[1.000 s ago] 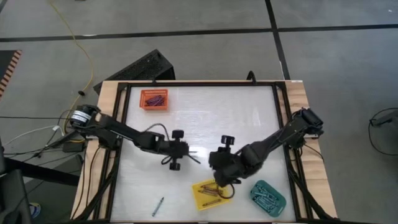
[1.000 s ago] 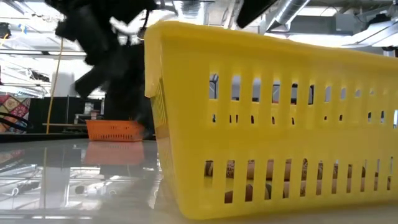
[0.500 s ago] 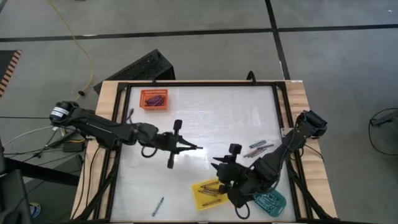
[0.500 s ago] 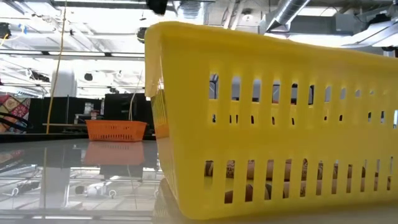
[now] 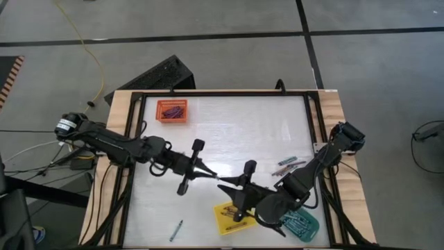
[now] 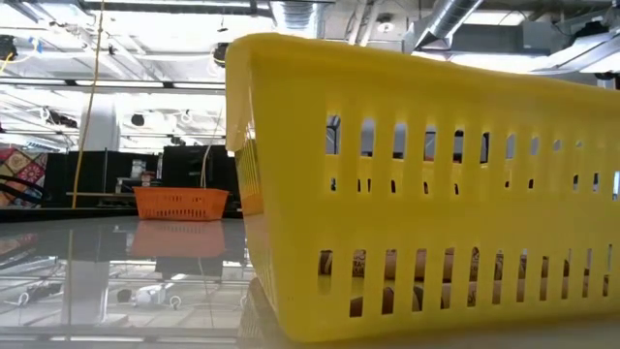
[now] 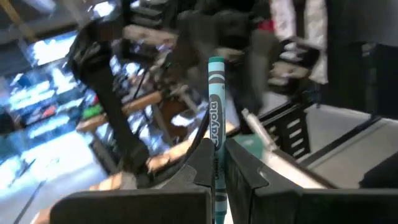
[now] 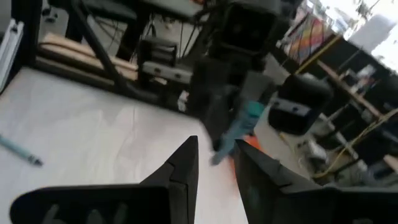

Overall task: Sort crayons
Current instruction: Put the green crayon into the green bin

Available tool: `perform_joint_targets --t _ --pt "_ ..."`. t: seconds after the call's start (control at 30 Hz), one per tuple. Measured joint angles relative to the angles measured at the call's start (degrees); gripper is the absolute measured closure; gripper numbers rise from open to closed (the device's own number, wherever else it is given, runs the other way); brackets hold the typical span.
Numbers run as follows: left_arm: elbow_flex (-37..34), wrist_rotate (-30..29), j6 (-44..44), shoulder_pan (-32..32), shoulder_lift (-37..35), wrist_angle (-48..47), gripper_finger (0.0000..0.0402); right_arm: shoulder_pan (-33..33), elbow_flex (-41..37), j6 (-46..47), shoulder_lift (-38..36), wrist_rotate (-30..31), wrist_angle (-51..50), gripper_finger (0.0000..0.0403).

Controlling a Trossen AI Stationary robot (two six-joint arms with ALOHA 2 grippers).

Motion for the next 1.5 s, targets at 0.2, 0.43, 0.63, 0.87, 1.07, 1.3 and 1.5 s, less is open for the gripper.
perform_joint_targets --t 0.2,0.43,0.63,0.87,1.07,1.3,1.5 --pt "0.0 2.2 1.9 -0.8 0.0 2.5 0.0401 -0.7 0.0 -6.6 -0.2 -4.0 7.9 0.029" --pt "0.0 3.9 2.4 -0.8 0.0 3.9 0.0401 -2.1 0.0 -7.0 -0.2 -7.5 9.4 0.029" --pt "0.0 4.6 4.4 -1.4 0.0 4.7 0.0401 -3.4 0.0 -7.4 -0.2 -8.0 10.1 0.0291" --pt "0.0 4.7 6.0 -1.7 -0.1 4.7 0.0401 -3.2 0.0 -11.0 -0.2 -8.2 13.1 0.0317" --pt "0.0 4.7 6.8 -1.7 -0.1 4.6 0.0401 -3.3 0.0 -11.0 -0.3 -10.6 13.0 0.0363" --pt "0.0 3.2 9.0 -1.7 -0.1 4.1 0.0396 -3.2 0.0 -11.9 -0.3 -10.7 12.8 0.0397" --pt "0.1 1.9 10.3 -1.7 0.0 1.7 0.0338 -2.5 0.0 -8.7 -1.0 -10.7 11.7 0.04"
